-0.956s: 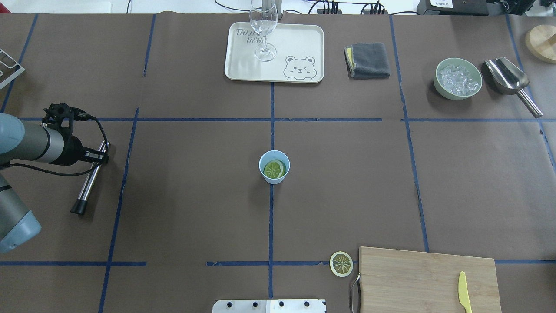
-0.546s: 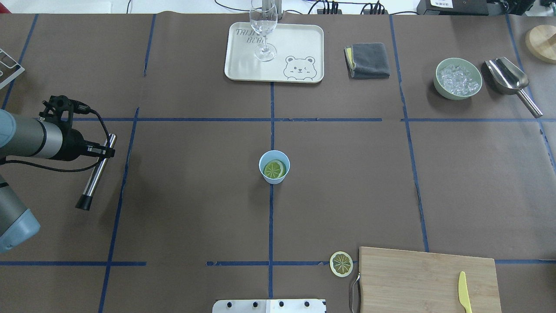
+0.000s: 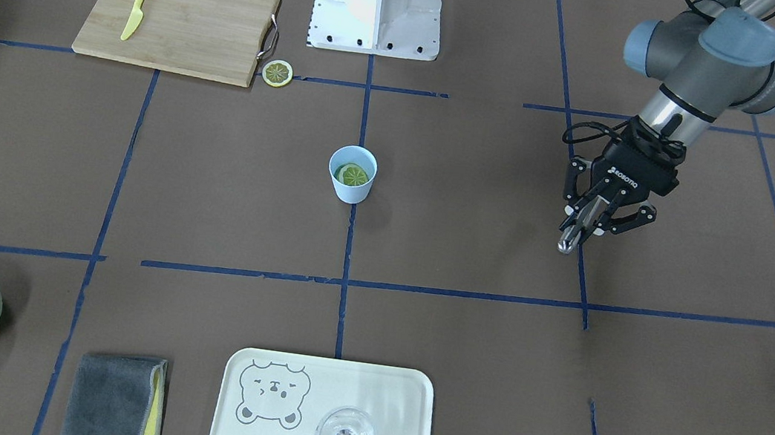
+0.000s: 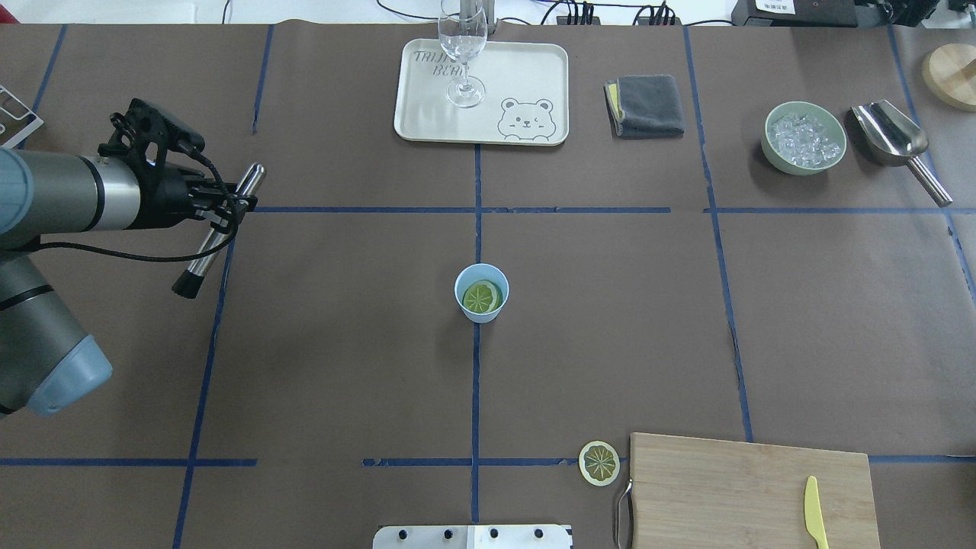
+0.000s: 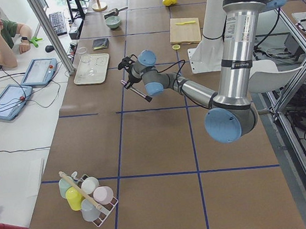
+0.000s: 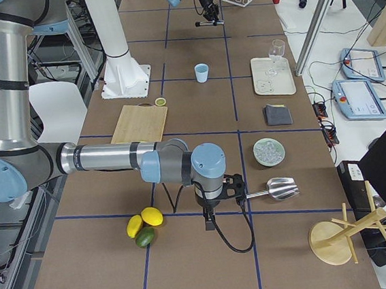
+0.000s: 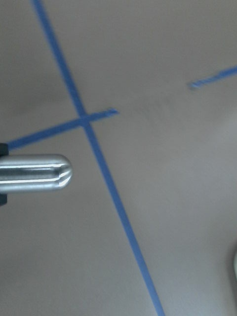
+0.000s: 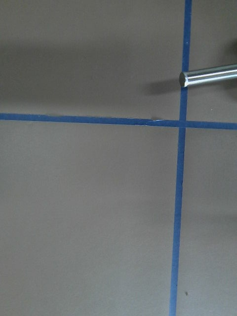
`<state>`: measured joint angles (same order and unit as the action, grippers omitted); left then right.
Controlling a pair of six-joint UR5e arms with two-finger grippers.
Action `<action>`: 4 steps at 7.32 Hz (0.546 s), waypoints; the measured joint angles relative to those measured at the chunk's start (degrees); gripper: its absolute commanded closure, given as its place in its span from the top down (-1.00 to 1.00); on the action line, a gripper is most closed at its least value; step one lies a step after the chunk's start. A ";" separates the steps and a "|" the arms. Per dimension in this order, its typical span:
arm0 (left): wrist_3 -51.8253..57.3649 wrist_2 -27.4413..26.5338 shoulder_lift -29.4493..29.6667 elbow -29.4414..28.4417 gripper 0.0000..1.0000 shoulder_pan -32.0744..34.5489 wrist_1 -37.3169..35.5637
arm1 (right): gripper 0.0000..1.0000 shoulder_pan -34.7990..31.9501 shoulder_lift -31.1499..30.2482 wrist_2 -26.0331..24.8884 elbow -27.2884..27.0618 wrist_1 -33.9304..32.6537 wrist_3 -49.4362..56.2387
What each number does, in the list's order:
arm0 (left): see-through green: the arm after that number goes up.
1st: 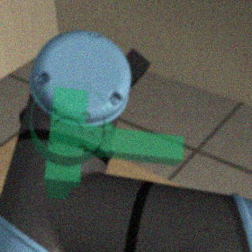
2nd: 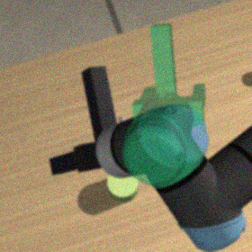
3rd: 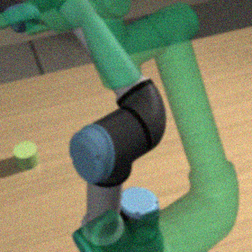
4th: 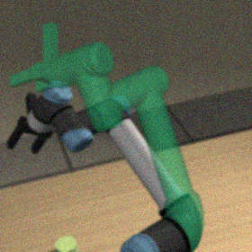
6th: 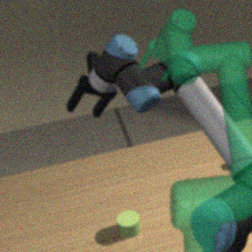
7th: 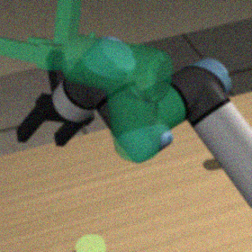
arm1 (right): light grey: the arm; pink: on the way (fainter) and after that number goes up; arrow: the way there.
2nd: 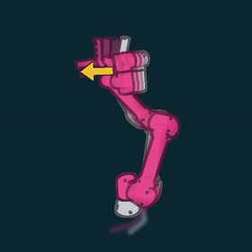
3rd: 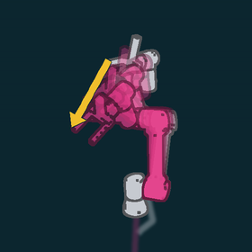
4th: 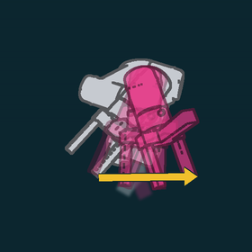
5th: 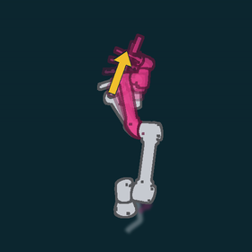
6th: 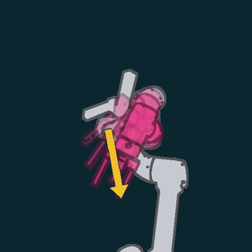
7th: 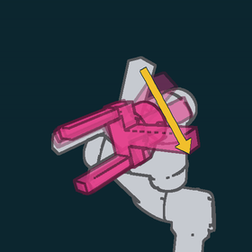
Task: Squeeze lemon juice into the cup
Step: 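Lift the steel muddler with the left gripper and carry it over the cup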
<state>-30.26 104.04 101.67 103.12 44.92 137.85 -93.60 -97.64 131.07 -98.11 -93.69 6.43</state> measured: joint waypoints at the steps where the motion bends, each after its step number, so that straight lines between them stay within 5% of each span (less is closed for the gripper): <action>1: 1.01 -0.25 2.14 -1.27 -1.00 -0.08 7.18 | 1.00 0.00 0.00 0.02 0.11 0.00 -0.01; 4: 1.43 -3.35 7.69 -6.58 -1.00 -1.80 27.62 | 1.00 -0.09 -0.01 -0.02 0.26 0.00 0.14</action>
<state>-28.83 100.68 109.36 96.54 43.12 165.47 -93.70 -97.65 131.05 -97.84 -93.69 6.57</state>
